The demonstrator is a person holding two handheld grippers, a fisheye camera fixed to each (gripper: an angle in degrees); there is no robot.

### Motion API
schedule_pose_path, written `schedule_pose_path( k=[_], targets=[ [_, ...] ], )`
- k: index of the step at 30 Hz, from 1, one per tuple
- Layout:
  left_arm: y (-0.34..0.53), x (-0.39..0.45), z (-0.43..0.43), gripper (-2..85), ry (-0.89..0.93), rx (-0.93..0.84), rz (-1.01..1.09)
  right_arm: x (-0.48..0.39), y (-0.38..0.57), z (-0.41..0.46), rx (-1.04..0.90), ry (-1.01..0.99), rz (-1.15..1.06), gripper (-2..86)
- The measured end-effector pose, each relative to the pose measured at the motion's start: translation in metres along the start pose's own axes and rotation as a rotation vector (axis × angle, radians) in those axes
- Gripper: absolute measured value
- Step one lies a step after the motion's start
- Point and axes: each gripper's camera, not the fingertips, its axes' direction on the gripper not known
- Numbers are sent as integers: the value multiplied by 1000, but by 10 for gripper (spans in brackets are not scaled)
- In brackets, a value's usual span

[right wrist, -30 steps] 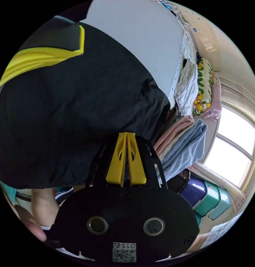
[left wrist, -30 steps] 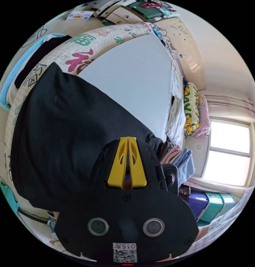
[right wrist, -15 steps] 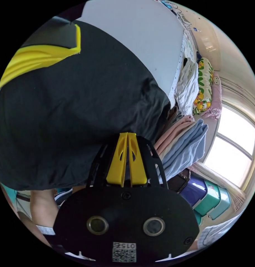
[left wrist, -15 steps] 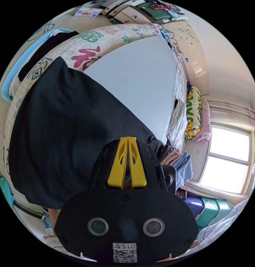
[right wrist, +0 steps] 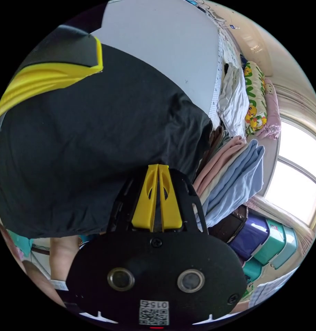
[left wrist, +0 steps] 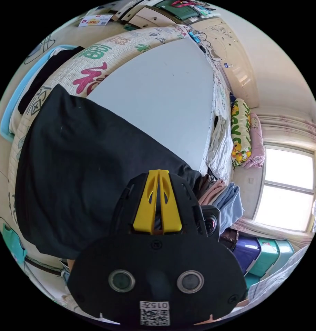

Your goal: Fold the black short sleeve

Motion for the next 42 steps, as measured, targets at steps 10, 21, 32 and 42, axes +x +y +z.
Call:
schedule_pose_path(
  k=[10, 21, 32, 42],
  targets=[
    [10, 11, 4, -9, -35, -1, 19, 26, 30, 24, 19, -20, 10, -5],
    [18, 27, 8, -9, -55, 4, 41, 40, 48, 74, 11, -45, 22, -5],
    [27, 39, 12, -9, -22, 17, 31, 38, 52, 136, 20, -67, 7, -5],
    [42, 75, 15, -9, -6, 53, 40, 41, 45, 208, 55, -171, -10, -5]
  ],
)
